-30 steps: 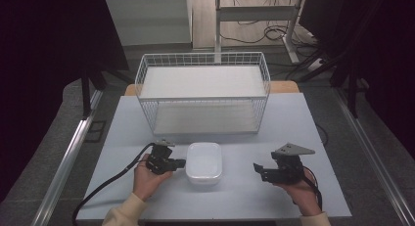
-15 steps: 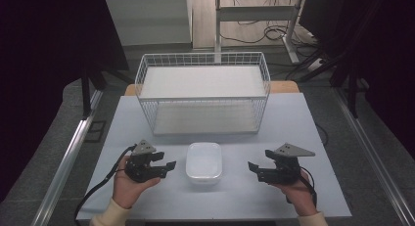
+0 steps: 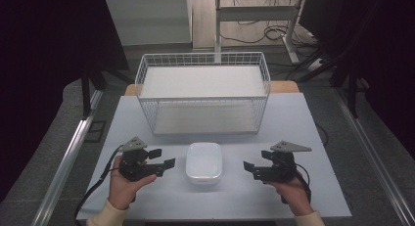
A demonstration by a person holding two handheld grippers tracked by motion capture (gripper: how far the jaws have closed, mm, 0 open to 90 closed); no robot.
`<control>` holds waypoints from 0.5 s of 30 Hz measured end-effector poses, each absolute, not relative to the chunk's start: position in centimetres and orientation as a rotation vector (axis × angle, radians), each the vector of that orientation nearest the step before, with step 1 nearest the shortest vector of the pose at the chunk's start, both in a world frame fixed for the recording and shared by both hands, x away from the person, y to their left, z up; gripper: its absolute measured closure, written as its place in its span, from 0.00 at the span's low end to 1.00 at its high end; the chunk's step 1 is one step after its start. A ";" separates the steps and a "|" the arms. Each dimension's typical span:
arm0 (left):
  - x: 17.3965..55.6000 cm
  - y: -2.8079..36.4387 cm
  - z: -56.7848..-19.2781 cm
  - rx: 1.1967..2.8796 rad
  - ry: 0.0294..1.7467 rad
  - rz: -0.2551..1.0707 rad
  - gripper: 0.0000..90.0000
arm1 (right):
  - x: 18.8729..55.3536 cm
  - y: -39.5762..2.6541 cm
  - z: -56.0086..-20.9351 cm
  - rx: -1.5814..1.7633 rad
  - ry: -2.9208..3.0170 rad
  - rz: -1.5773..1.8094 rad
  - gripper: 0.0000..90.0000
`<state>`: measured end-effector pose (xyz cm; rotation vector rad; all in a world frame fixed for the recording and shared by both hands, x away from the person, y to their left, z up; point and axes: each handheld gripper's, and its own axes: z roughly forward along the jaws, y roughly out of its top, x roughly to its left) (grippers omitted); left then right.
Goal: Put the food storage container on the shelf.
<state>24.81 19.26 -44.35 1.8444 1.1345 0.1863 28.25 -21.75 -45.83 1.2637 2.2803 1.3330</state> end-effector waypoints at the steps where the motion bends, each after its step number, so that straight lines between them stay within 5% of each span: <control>1: 24.9 19.2 -44.2 1.838 1.148 0.189 0.34 | 28.4 -21.3 -45.3 1.267 2.274 1.345 0.18; 15: 28.1 17.6 -45.3 1.791 1.205 -0.020 0.35 | 30.2 -16.8 -44.6 1.355 2.332 1.412 0.29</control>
